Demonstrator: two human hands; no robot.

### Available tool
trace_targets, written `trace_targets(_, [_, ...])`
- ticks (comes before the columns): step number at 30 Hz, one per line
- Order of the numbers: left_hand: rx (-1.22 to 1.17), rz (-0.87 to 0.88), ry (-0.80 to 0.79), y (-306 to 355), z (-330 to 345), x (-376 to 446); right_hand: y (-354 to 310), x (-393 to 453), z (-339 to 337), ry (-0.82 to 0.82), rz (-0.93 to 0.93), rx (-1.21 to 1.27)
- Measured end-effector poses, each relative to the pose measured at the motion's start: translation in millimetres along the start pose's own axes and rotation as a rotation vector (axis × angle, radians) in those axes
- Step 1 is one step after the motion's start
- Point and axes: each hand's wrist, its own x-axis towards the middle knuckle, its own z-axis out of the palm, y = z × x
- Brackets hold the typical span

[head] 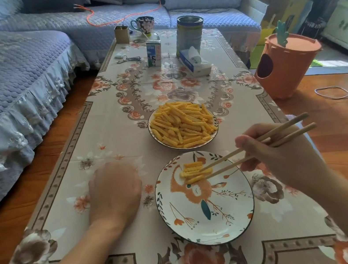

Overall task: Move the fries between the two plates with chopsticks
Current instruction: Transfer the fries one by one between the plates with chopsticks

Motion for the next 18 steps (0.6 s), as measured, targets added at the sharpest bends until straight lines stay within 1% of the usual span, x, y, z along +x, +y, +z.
trace_targets(4, [0.006, 0.002, -0.006, 0, 0, 0, -4, 20, 6, 0.101, -0.028, 0.075])
trace_targets(11, [0.003, -0.005, -0.026, -1, 0, 2, 6, 67, 54, 0.236, -0.014, 0.239])
trace_targets(14, [0.005, -0.006, -0.022, -1, 0, 2, 9, 78, 68, 0.292, 0.003, 0.204])
trace_targets(18, [0.002, -0.008, -0.015, -1, 0, 2, 11, 85, 76, 0.304, 0.063, 0.159])
